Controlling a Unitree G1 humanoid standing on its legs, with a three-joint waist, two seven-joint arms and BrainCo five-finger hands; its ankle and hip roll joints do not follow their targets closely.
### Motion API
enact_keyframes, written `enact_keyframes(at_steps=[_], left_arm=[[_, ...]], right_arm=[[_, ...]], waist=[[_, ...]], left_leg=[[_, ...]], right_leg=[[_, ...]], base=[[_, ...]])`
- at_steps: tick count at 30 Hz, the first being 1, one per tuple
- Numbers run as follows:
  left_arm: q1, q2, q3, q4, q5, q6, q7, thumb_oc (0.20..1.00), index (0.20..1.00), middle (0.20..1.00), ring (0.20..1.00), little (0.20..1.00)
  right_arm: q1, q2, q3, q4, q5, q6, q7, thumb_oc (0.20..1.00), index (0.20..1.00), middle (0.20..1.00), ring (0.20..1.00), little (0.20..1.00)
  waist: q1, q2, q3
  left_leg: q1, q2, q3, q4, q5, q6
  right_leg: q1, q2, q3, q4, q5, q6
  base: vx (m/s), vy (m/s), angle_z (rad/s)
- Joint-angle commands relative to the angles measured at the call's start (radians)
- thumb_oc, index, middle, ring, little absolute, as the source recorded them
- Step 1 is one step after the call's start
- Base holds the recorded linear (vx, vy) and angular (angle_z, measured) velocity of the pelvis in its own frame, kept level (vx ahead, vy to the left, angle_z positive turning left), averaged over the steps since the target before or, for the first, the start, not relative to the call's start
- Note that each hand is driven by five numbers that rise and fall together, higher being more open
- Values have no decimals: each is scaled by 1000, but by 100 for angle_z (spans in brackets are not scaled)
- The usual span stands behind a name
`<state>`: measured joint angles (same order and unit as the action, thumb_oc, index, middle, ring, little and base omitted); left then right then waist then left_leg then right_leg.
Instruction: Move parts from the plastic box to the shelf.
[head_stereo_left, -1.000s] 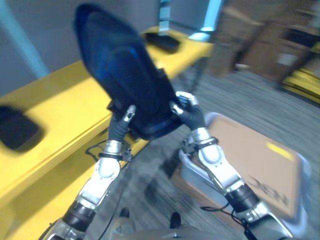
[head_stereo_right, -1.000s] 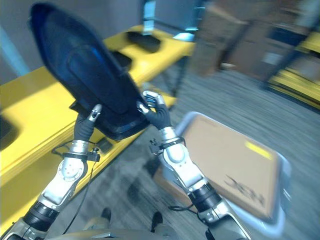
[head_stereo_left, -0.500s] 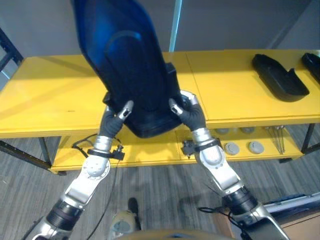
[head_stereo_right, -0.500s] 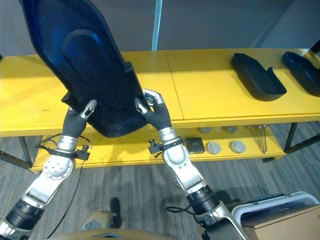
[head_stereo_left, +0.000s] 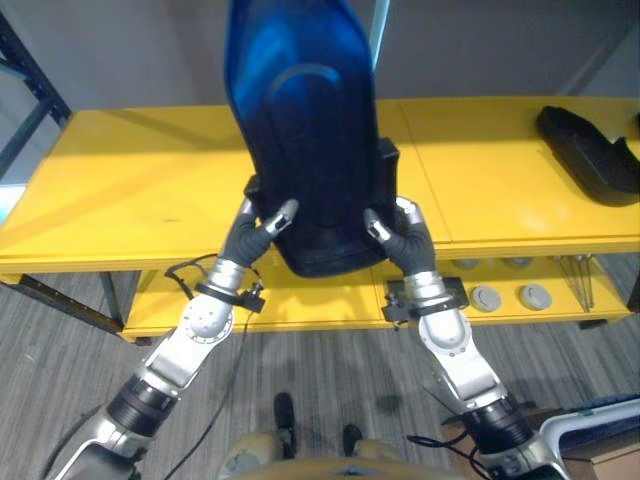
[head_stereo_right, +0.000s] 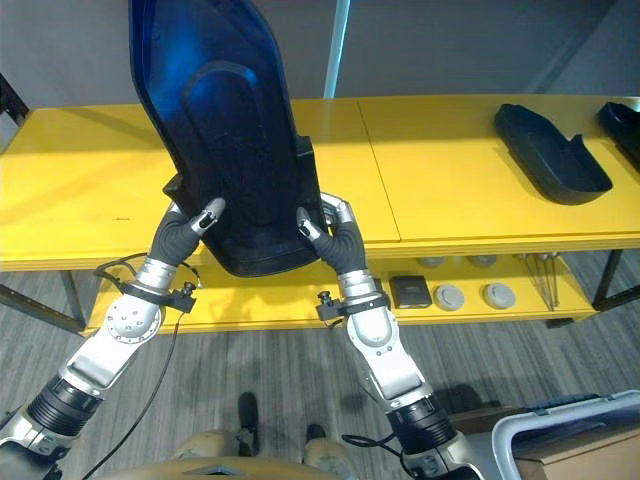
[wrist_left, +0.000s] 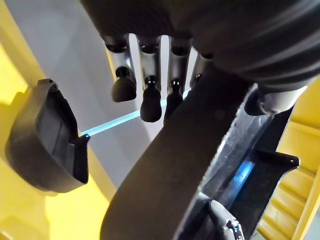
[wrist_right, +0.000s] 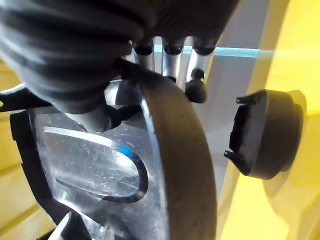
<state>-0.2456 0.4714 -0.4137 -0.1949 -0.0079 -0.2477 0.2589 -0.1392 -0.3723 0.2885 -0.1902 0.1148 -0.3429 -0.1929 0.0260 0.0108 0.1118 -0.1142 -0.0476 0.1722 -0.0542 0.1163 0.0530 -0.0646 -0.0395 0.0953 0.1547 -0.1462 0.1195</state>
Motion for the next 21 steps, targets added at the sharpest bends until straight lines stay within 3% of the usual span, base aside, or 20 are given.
enact_keyframes(at_steps=[1,2,3,6,8,10,14,17,18,19,20,21], left_arm=[[-151,32,95,-62,-60,-163,-10,200,200,200,200,200],[-130,36,105,-62,-80,-171,-21,200,200,200,200,200],[-130,36,106,-62,-81,-171,-22,200,200,200,200,200],[-82,41,120,-12,-79,-168,-27,200,200,200,200,200],[-42,55,143,15,-69,-167,-19,200,200,200,200,200],[-12,65,166,49,-51,-160,16,200,200,200,200,200],[1,91,198,44,-27,-156,50,200,200,200,200,200],[-8,117,217,50,-12,-157,60,200,200,200,200,200],[-17,120,212,53,-9,-153,60,200,200,200,200,200],[-22,129,218,51,-3,-148,58,200,200,200,200,200],[-30,142,225,52,4,-147,62,200,200,200,200,200],[-37,161,234,57,8,-146,65,200,200,200,200,200]], right_arm=[[43,-76,-52,-69,96,-48,72,200,200,200,200,200],[43,-88,-49,-63,97,-47,82,200,200,200,200,200],[42,-88,-48,-62,97,-48,82,200,200,200,200,200],[35,-100,-45,-51,95,-38,83,200,200,200,200,200],[43,-98,-51,-59,98,-39,82,200,200,200,200,200],[55,-82,-46,-43,100,-39,69,200,200,200,200,200],[28,-81,-19,-20,88,-32,70,200,200,200,200,200],[9,-76,-14,-6,81,-23,81,200,200,200,200,200],[13,-76,-20,-12,82,-19,82,423,423,423,423,423],[11,-77,-26,-20,82,-15,84,586,586,586,586,586],[3,-76,-29,-30,78,-12,86,890,890,890,890,890],[-9,-71,-27,-35,76,-9,91,1000,1000,1000,1000,1000]], waist=[[12,-8,-25],[18,-12,-7],[16,-10,-6],[18,-8,3],[26,-17,-6],[44,-23,-20],[68,-21,-25],[88,-28,-31],[91,-31,-31],[96,-35,-29],[102,-37,-26],[106,-45,-24]], left_leg=[[31,11,-23,189,-265,-86],[-21,28,-21,310,-272,-128],[-27,31,-22,324,-278,-129],[-76,100,-7,442,-271,-165],[-91,151,-14,448,-272,-166],[-90,233,-42,403,-245,-182],[-50,256,-97,337,-238,-204],[-7,275,-19,295,-261,-205],[-6,265,-2,296,-273,-199],[-12,254,6,306,-287,-192],[-20,241,11,322,-298,-185],[-32,223,11,340,-322,-170]], right_leg=[[29,44,-17,2,-21,72],[53,31,-5,3,-34,54],[53,33,-6,3,-35,54],[71,11,5,11,-52,39],[69,-15,-3,2,-53,46],[58,-44,-17,-18,-56,59],[52,-56,8,-57,-38,80],[68,-100,9,-87,-14,113],[68,-121,3,-89,-1,120],[68,-145,0,-93,13,130],[66,-172,-7,-93,31,139],[58,-198,-4,-97,56,142]], base=[[51,-6,11],[33,6,2],[43,43,1],[47,117,8],[52,139,-8],[57,216,-14],[53,240,-40],[90,327,-69],[59,369,-10],[42,350,-6],[36,353,8],[25,350,15]])
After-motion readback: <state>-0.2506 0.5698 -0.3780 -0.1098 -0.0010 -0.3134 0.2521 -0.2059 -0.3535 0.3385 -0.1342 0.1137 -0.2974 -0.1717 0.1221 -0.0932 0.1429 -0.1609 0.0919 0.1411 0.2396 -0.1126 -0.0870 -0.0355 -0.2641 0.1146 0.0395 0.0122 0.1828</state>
